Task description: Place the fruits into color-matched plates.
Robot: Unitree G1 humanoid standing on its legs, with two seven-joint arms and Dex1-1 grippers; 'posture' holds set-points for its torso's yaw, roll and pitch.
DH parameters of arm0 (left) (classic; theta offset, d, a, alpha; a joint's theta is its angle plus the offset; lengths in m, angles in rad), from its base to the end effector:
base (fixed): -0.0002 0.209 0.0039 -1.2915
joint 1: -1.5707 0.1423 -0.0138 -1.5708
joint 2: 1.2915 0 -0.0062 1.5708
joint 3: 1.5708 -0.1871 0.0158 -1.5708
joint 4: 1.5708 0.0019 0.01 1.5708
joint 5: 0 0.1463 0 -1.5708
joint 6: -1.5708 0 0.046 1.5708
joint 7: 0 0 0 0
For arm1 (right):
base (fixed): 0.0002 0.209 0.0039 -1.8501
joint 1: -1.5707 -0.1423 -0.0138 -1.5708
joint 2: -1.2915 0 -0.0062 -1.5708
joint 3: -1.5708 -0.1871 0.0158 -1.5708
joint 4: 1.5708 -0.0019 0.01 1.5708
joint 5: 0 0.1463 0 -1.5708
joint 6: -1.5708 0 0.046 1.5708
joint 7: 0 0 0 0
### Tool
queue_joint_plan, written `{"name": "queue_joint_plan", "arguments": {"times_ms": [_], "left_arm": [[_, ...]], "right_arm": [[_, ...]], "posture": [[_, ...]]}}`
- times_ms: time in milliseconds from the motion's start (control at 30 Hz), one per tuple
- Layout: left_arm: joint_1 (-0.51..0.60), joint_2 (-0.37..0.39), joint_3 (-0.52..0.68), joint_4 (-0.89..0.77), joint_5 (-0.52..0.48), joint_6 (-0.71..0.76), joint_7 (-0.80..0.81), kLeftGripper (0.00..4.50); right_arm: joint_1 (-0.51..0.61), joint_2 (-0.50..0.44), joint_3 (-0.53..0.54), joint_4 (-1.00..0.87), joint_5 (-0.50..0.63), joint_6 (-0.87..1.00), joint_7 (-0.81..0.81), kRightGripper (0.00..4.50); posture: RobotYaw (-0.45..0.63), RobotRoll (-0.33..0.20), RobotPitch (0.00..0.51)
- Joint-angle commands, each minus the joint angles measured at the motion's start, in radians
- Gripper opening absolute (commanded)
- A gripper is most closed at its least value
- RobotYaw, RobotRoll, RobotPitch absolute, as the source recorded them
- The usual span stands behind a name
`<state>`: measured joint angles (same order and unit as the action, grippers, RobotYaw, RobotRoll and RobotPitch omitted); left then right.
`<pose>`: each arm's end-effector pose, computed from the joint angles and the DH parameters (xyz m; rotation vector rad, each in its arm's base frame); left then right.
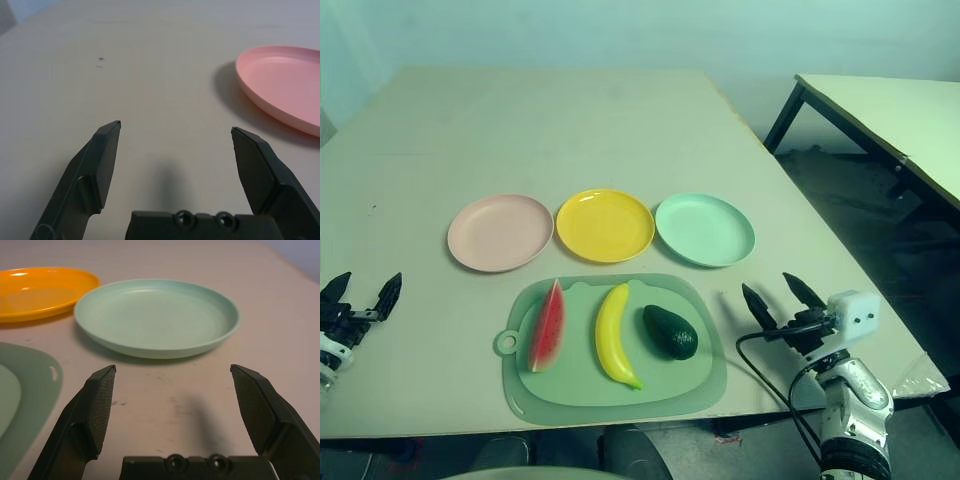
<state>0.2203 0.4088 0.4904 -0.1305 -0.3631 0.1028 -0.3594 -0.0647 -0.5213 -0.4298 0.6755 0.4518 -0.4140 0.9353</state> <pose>0.1447 0.3164 0.0801 0.1005 0.0274 0.1003 0.1697 -0.3606 0.0270 -0.0636 -0.0385 0.2782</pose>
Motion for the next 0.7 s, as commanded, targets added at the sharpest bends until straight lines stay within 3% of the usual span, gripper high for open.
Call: {"name": "queue_joint_plan", "arguments": {"times_ms": [33, 133, 267, 467, 600, 700], "left_arm": [[-0.011, 0.007, 0.004, 0.027, 0.001, -0.011, -0.007, 4.48], [-0.022, 0.017, 0.005, 0.057, -0.003, -0.055, -0.041, 4.48], [-0.02, 0.048, 0.007, 0.057, -0.12, -0.034, -0.194, 4.48], [0.013, 0.204, -0.012, 0.063, -0.289, 0.1, -0.52, 4.48], [0.011, 0.326, -0.059, 0.103, -0.285, 0.118, -0.73, 4.48], [-0.03, 0.374, -0.113, 0.135, -0.248, 0.087, -0.829, 4.48]], "right_arm": [[0.009, 0.002, 0.005, -0.018, -0.002, 0.011, -0.001, 4.5], [0.011, 0.001, 0.0, -0.008, 0.0, 0.007, -0.001, 4.5], [0.015, 0.007, 0.001, -0.013, -0.002, 0.004, -0.01, 4.5], [0.015, 0.014, 0.003, -0.021, -0.001, 0.001, -0.018, 4.5], [0.02, 0.015, 0.004, -0.039, 0.002, 0.008, -0.018, 4.5], [0.023, 0.012, 0.001, -0.049, 0.004, 0.013, -0.021, 4.5]], "posture": [[-0.01, 0.0, 0.038], [-0.01, 0.0, 0.027], [-0.01, 0.0, 0.017], [-0.02, 0.0, 0.013], [-0.03, 0.0, 0.013], [-0.03, 0.0, 0.009]]}}
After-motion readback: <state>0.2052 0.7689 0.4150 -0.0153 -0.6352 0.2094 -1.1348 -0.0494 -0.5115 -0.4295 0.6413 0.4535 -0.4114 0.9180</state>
